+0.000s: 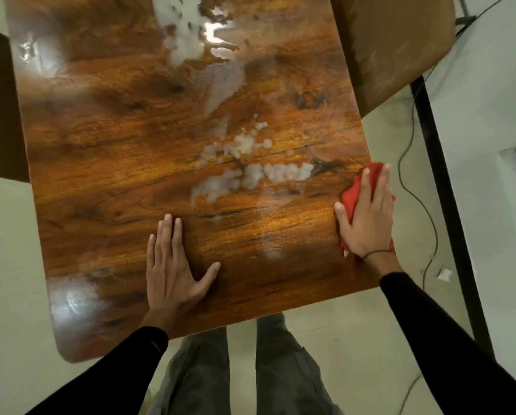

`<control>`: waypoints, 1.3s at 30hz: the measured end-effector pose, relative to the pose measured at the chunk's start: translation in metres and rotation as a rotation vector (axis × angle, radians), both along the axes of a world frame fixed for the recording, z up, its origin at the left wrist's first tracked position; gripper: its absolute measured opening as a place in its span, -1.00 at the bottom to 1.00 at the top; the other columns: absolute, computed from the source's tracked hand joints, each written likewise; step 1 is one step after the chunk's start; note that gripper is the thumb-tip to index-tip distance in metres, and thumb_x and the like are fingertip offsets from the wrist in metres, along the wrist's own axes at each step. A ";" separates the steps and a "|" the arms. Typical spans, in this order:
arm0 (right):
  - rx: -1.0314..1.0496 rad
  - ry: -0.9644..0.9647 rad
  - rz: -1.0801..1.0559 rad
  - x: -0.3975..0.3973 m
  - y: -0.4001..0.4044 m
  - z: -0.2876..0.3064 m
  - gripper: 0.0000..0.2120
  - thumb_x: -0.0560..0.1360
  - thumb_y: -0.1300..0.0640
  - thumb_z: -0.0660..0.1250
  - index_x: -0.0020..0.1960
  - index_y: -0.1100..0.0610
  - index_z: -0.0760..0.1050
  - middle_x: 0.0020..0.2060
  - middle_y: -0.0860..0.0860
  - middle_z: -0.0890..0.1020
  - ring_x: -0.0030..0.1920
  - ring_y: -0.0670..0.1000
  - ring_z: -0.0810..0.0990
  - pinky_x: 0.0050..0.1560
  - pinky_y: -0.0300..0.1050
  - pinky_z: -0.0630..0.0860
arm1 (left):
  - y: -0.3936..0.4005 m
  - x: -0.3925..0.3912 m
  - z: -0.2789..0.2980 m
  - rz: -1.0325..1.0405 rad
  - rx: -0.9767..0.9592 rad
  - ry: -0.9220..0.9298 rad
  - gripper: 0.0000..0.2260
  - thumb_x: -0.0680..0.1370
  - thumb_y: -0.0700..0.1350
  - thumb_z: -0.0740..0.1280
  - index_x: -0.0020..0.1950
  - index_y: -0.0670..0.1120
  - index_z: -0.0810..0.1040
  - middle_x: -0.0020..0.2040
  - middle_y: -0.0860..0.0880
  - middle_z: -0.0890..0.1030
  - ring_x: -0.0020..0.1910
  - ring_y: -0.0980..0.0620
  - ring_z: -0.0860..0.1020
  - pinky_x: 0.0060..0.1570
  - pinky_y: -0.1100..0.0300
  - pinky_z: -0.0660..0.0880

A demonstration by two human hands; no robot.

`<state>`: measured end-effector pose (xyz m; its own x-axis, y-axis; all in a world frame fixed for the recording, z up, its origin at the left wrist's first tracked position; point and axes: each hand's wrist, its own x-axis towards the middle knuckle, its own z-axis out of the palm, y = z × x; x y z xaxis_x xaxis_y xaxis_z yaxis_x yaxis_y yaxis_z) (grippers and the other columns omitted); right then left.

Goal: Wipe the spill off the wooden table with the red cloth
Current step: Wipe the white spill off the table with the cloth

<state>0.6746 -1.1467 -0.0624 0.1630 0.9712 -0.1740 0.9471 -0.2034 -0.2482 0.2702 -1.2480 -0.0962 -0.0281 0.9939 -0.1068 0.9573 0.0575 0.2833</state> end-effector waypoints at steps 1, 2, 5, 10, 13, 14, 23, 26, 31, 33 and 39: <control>0.012 0.006 -0.027 -0.003 0.020 0.000 -0.10 0.69 -0.32 0.19 0.84 0.09 -0.05 0.79 0.29 -0.17 0.79 0.36 -0.02 0.75 0.39 0.10 | 0.000 0.000 0.000 0.017 -0.001 -0.003 0.08 0.54 0.51 0.24 0.81 -0.14 -0.03 0.82 -0.10 -0.06 0.81 -0.09 -0.04 0.77 -0.07 -0.12; 0.013 0.001 -0.043 -0.008 0.039 0.000 -0.11 0.68 -0.34 0.19 0.84 0.09 0.00 0.78 0.33 -0.17 0.79 0.39 -0.02 0.75 0.39 0.11 | 0.000 0.000 0.000 0.022 0.001 -0.003 0.08 0.53 0.51 0.24 0.81 -0.14 -0.03 0.82 -0.10 -0.06 0.81 -0.08 -0.05 0.77 -0.06 -0.13; 0.000 -0.047 -0.036 -0.035 0.080 -0.001 -0.15 0.69 -0.36 0.15 0.82 0.09 0.10 0.77 0.37 -0.16 0.78 0.43 -0.02 0.76 0.36 0.07 | 0.000 -0.002 -0.001 0.010 0.002 0.005 0.08 0.54 0.52 0.22 0.81 -0.15 -0.03 0.82 -0.10 -0.05 0.81 -0.08 -0.06 0.77 -0.06 -0.13; 0.044 -0.039 0.276 -0.106 0.094 -0.004 -0.20 0.76 -0.20 0.10 0.83 0.19 -0.07 0.81 0.23 -0.09 0.82 0.21 -0.08 0.81 0.24 -0.03 | 0.001 -0.001 0.000 0.012 -0.007 0.004 0.07 0.56 0.53 0.20 0.81 -0.14 -0.03 0.82 -0.11 -0.05 0.81 -0.08 -0.04 0.77 -0.07 -0.12; 0.038 -0.027 0.421 -0.134 0.077 -0.005 -0.19 0.77 -0.16 0.12 0.83 0.21 -0.13 0.82 0.18 -0.11 0.83 0.15 -0.12 0.82 0.20 -0.05 | 0.000 -0.002 0.001 0.016 -0.014 -0.004 0.07 0.56 0.52 0.22 0.81 -0.13 -0.04 0.82 -0.10 -0.05 0.81 -0.08 -0.04 0.77 -0.07 -0.12; 0.034 -0.019 0.468 -0.136 0.066 -0.004 -0.20 0.78 -0.16 0.12 0.83 0.19 -0.14 0.82 0.16 -0.12 0.83 0.14 -0.13 0.82 0.21 -0.04 | 0.000 -0.002 0.001 0.021 -0.016 -0.013 0.07 0.56 0.52 0.22 0.81 -0.13 -0.04 0.82 -0.10 -0.05 0.81 -0.07 -0.04 0.77 -0.07 -0.12; 0.040 -0.094 0.353 -0.083 0.053 -0.009 -0.22 0.74 -0.28 0.09 0.85 -0.07 -0.10 0.82 0.15 -0.18 0.82 0.23 -0.16 0.79 0.36 -0.07 | 0.003 0.001 0.005 0.205 -0.009 -0.045 0.05 0.56 0.48 0.25 0.81 -0.13 -0.02 0.82 -0.10 -0.06 0.81 -0.07 -0.07 0.77 -0.10 -0.12; 0.032 -0.103 0.290 -0.104 0.080 -0.006 -0.26 0.76 -0.26 0.06 0.84 0.01 -0.01 0.81 0.24 -0.08 0.81 0.30 -0.07 0.78 0.36 0.03 | 0.003 0.000 0.005 0.217 -0.023 -0.034 0.04 0.56 0.48 0.24 0.81 -0.14 -0.01 0.82 -0.12 -0.03 0.81 -0.08 -0.07 0.77 -0.14 -0.09; 0.015 -0.088 0.438 -0.174 0.101 0.000 -0.23 0.76 -0.25 0.04 0.84 0.07 -0.07 0.81 0.23 -0.08 0.82 0.25 -0.10 0.81 0.26 -0.04 | 0.002 0.000 0.005 0.207 -0.016 -0.022 0.04 0.57 0.49 0.22 0.80 -0.16 0.00 0.81 -0.15 -0.01 0.81 -0.10 -0.05 0.76 -0.15 -0.08; 0.023 -0.071 0.522 -0.205 0.096 0.002 -0.23 0.77 -0.25 0.05 0.84 0.08 -0.06 0.81 0.23 -0.09 0.82 0.24 -0.10 0.81 0.25 -0.04 | 0.003 0.001 0.005 0.208 -0.017 -0.013 0.03 0.57 0.48 0.23 0.80 -0.17 0.01 0.81 -0.16 -0.01 0.80 -0.10 -0.04 0.76 -0.15 -0.07; 0.041 -0.009 0.843 -0.219 0.039 -0.004 -0.25 0.79 -0.27 0.05 0.84 0.05 -0.04 0.82 0.18 -0.07 0.83 0.19 -0.09 0.79 0.28 0.05 | 0.002 0.002 0.002 0.200 0.006 0.005 0.04 0.57 0.47 0.25 0.80 -0.17 0.01 0.81 -0.16 -0.01 0.80 -0.12 -0.03 0.76 -0.17 -0.04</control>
